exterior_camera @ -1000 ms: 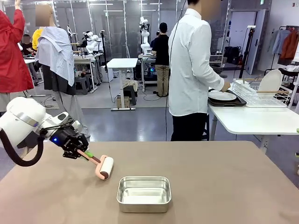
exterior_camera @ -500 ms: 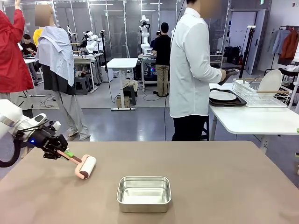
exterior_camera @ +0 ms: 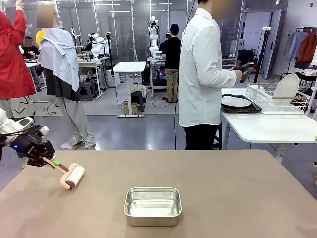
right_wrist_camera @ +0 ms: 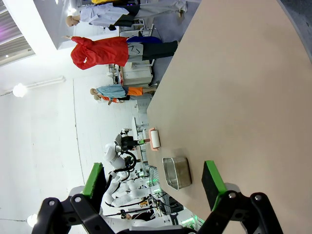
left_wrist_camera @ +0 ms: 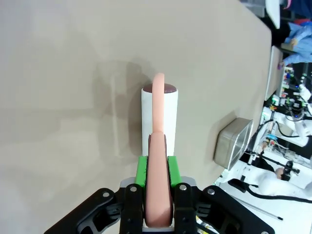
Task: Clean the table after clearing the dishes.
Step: When the right (or left) Handle tray is removed, use the right hand (or left hand) to clean the right (or left) side of the table with the Lint Roller.
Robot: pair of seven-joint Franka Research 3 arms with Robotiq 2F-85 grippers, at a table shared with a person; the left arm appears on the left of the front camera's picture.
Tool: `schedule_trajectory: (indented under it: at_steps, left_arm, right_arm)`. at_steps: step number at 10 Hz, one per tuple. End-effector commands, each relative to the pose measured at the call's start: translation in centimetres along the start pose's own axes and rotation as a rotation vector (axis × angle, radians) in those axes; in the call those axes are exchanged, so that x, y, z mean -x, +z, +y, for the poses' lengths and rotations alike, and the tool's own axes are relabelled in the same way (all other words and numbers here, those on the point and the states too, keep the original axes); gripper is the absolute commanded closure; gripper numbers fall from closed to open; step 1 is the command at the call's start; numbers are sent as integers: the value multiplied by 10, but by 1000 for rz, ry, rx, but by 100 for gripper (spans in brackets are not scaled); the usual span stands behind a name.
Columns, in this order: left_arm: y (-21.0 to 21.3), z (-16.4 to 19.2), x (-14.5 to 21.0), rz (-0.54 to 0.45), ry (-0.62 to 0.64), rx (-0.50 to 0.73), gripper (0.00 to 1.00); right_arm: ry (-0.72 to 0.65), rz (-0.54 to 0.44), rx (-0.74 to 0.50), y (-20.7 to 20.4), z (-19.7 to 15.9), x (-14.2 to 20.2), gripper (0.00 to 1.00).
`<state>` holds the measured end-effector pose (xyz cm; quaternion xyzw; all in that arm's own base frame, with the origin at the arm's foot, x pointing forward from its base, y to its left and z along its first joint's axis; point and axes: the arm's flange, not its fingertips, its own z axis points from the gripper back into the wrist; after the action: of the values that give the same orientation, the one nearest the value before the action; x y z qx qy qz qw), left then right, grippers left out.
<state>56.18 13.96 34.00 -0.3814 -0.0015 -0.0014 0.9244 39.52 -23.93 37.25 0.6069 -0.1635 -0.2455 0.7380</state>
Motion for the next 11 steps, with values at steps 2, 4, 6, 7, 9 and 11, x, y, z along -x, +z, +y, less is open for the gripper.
schedule_trajectory:
  at_steps: [2,4,6,7,9,11]
  left_arm:
    - [27,26,-4,-50,81,-105,80]
    - [51,28,2,-95,88,-173,80]
    - [80,6,10,-136,48,-212,80]
    - [96,-12,17,-156,11,-198,80]
    - [132,-56,48,-218,-87,-179,80]
    - [125,-40,21,-193,-42,-189,80]
  right_arm:
    - [19,10,-1,1,1,3,0]
    - [19,10,-1,1,1,3,0]
    - [19,10,-1,1,1,3,0]
    - [19,10,-1,1,1,3,0]
    - [19,10,-1,1,1,3,0]
    - [19,10,-1,1,1,3,0]
